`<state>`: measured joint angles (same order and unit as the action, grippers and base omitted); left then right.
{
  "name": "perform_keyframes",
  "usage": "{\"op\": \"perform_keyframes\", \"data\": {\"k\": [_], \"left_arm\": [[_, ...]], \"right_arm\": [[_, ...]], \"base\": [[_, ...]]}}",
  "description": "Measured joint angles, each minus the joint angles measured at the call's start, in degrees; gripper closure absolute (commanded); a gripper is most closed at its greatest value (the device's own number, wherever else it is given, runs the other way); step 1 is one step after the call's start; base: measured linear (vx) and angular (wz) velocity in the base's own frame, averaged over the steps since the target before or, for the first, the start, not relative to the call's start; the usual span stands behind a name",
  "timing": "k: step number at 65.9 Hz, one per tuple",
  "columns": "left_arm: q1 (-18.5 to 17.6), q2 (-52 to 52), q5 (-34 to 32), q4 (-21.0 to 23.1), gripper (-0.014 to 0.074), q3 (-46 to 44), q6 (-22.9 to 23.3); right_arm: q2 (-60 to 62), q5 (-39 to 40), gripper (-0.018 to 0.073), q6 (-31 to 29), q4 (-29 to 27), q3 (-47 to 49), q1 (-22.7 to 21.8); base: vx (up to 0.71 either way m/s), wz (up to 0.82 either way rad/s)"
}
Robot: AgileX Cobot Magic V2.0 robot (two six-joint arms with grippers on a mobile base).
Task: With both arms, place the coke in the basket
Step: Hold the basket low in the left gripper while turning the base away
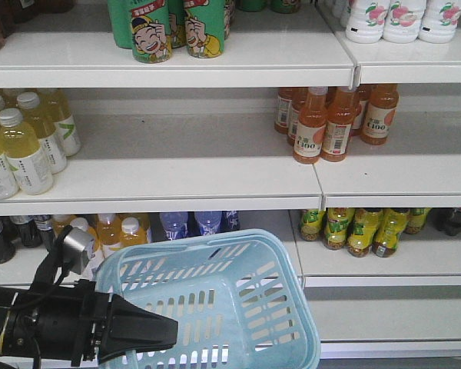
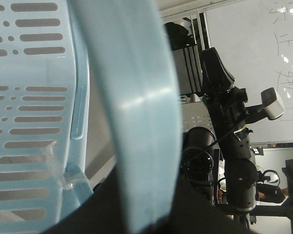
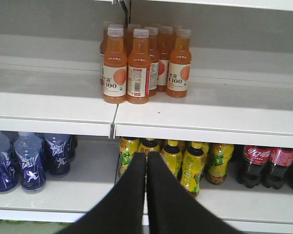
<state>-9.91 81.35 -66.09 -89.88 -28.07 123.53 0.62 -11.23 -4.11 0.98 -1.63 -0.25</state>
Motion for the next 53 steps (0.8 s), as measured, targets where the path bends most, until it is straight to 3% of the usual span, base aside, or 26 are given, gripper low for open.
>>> {"op": "perform_keyframes", "data": {"k": [22, 53], "left_arm": [[0.0, 0.0, 0.0, 0.0, 0.0603, 0.0, 0.0], [0.0, 0.0, 0.0, 0.0, 0.0603, 0.0, -0.2]], "right_arm": [[0.0, -0.1, 0.0561, 0.0, 0.0, 0.0, 0.0], [0.0, -0.1, 0.0561, 0.0, 0.0, 0.0, 0.0]], "base": [[-0.01, -0.15], [-0.01, -0.36]]}}
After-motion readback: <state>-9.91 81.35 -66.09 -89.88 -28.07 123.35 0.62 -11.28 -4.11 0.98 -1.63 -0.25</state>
